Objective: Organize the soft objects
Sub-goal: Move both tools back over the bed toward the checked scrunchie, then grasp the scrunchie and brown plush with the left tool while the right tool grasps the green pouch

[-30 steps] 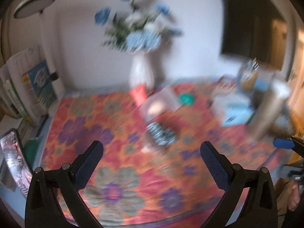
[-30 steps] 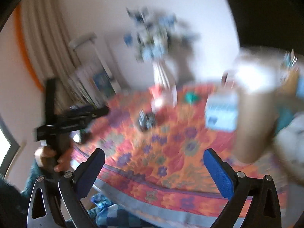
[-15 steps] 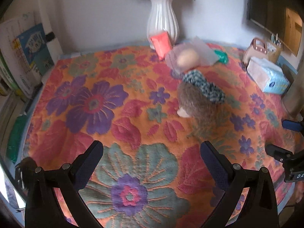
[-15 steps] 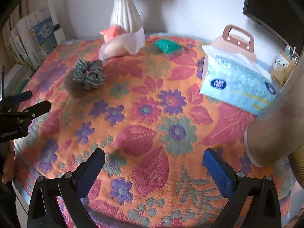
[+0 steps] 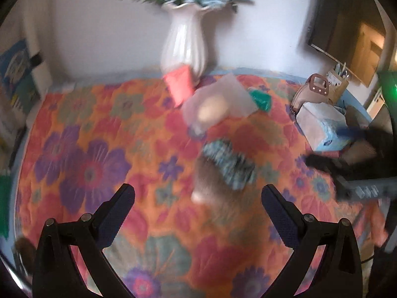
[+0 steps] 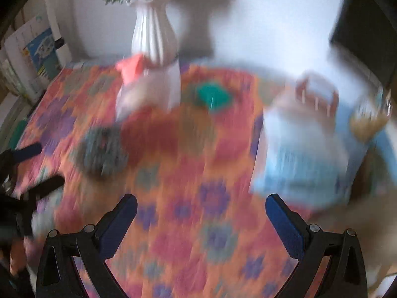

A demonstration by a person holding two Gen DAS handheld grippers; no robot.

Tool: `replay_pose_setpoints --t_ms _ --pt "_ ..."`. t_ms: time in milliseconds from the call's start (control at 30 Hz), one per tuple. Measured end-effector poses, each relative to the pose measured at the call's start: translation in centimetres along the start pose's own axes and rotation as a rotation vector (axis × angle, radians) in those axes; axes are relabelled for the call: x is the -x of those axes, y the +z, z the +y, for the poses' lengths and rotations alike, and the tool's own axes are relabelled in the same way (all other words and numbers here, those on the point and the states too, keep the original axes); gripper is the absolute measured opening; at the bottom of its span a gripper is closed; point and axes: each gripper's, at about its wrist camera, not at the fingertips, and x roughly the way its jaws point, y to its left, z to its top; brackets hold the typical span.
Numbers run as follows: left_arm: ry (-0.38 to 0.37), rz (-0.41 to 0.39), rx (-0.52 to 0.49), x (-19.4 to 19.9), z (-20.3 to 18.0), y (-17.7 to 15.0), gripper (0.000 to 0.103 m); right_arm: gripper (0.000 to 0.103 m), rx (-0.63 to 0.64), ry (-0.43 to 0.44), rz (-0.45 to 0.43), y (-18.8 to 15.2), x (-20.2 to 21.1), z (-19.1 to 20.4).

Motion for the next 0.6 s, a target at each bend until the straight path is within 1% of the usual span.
replay_pose_setpoints --t_ms 67,133,200,233,333,367,400,467,533,567,600 --pt "0.001 -0.015 -0.04 -1.0 -1.1 1.1 0.101 0.103 0.013 -0.063 -0.012 2.3 -1.1 -0.1" --pt "-0.018 -0.013 -0.065 -2.1 -1.9 1.8 0.101 0.103 0.005 -0.1 0.006 4.8 -3.2 -0.5" --pt "-0.048 -0.016 -0.08 -3.1 -2.6 2.0 0.095 0.098 0.005 -0.086 0.021 6.5 -4.9 -0.6" --pt "-0.052 -0.02 -0.085 -3.5 -2.8 1.8 0.095 0.097 0.012 -0.083 0.028 7.4 -5.7 -0.6" --pt "0.006 -0.071 -0.102 -3.6 -3.2 1.3 0.095 0.097 0.062 -0.118 0.025 9.4 -7.8 -0.1" --pt "0.013 -0.09 -0.107 -3.8 -3.2 1.0 0.095 0.097 0.072 -0.134 0.021 9.9 -8.4 -0.2" --pt "0.003 -0.085 -0.105 -4.0 -3.1 0.9 0.095 0.097 0.079 -0.142 0.02 10.5 -9.2 -0.2" --pt "-0.005 -0.059 -0.114 -4.5 -3.2 0.9 0.095 0.096 0.071 -0.118 0.026 10.8 -10.3 -0.7" --pt "-0.001 -0.061 -0.13 -4.4 -3.3 0.8 0.095 0.094 0.044 -0.07 0.034 11.3 -11.5 -1.4" --pt "0.009 -0.059 -0.139 -4.5 -3.4 0.8 0.09 0.09 0.026 -0.051 0.041 11.4 -12.0 -1.7" --pt "0.02 -0.056 -0.143 -4.5 -3.5 0.8 0.079 0.086 0.007 -0.03 0.054 11.3 -12.6 -2.0"
